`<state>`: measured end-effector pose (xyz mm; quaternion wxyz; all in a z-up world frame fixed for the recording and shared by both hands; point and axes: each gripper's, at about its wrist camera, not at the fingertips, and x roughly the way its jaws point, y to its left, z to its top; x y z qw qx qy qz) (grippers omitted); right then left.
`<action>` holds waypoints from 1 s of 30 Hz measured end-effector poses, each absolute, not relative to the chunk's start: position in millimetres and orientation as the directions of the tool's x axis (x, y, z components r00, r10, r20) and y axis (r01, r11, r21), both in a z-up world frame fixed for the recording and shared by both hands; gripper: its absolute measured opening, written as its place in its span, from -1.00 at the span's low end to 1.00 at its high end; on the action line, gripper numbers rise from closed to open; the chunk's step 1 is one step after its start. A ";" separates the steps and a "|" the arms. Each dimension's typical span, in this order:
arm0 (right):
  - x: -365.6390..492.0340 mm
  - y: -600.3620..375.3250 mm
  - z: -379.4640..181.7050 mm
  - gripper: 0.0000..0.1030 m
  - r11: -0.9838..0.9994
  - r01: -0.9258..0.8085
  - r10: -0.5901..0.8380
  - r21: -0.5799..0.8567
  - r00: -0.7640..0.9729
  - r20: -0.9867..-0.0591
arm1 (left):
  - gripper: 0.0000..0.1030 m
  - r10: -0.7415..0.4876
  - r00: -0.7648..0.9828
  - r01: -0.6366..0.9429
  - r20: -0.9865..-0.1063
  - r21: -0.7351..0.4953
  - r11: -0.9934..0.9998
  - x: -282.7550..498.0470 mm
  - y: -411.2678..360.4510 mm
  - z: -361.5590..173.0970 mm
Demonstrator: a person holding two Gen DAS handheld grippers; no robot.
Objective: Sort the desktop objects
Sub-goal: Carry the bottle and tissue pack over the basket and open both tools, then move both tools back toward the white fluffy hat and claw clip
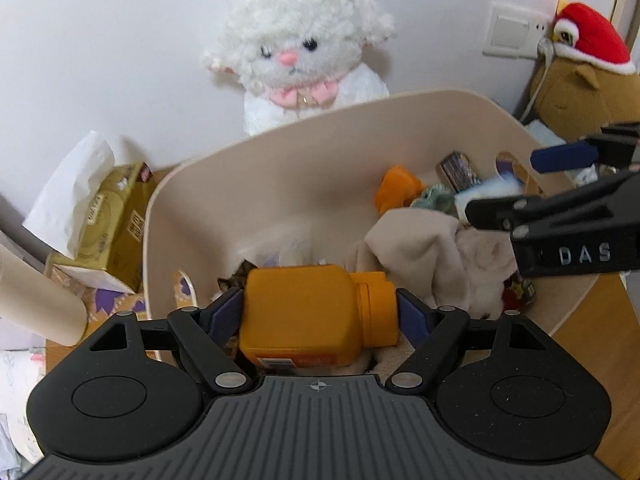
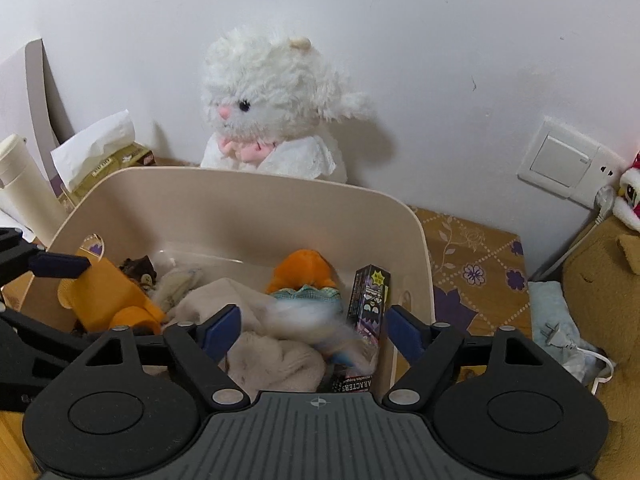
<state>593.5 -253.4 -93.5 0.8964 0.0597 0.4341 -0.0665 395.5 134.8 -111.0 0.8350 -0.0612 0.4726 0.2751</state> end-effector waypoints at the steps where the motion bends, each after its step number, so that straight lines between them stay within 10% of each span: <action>1: 591.9 -253.2 -90.9 0.66 0.983 0.176 -0.071 0.051 0.622 -0.780 | 0.58 0.409 0.405 -0.519 -0.818 0.163 0.839 394.9 134.3 -108.0; 30: 467.3 -199.5 0.0 1.00 0.988 0.128 -0.053 0.092 0.822 -0.567 | 0.60 0.488 0.477 -0.552 -0.731 0.182 0.814 298.6 93.5 -28.5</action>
